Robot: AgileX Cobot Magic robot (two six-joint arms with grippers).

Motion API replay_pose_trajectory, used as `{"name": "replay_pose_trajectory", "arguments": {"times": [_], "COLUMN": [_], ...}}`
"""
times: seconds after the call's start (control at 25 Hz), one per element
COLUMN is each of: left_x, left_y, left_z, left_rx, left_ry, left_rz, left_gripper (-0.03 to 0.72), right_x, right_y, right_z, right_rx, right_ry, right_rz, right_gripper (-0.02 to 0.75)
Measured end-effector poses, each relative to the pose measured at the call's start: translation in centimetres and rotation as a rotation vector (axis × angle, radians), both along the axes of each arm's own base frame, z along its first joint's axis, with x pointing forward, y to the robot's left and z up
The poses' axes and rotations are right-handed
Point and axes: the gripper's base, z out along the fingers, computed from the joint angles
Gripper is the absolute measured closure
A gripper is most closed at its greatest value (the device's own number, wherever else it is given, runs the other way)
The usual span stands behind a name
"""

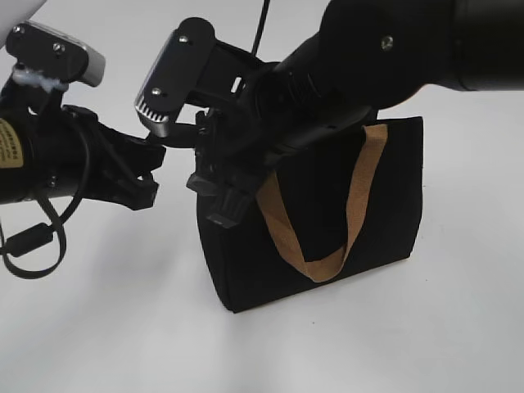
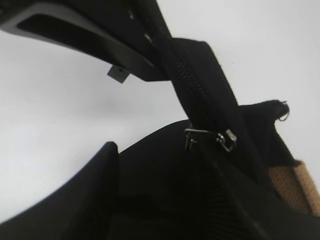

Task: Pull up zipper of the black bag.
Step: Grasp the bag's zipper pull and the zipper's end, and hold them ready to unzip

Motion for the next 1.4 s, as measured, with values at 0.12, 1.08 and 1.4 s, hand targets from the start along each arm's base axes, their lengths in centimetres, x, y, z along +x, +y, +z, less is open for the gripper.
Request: {"name": "replay_pose_trajectory", "arguments": {"times": [0.12,1.08,1.4], "left_x": [-0.1,-0.4,-0.8], "left_y": [0.1,0.3,0.7], "left_z": [0.4,1.0,0.2], "left_rx": [-0.008,-0.016,0.049], "left_ry": [-0.012,-0.026,0.066], "left_rz": [0.000,0.001,0.021], "left_gripper": [0.687,0.687,0.687], "right_x": [0.1,0.2,-0.5], "right_y": [-0.2,-0.4,-1.0], "right_z": [0.0,-0.1,1.3], "right_rx": [0.013,0.070,0.069], "right_ry": [0.026,0.111,0.113], "right_rz": [-0.032,-0.145,-0.134], "right_gripper": [0.359,0.559,0.559]}}
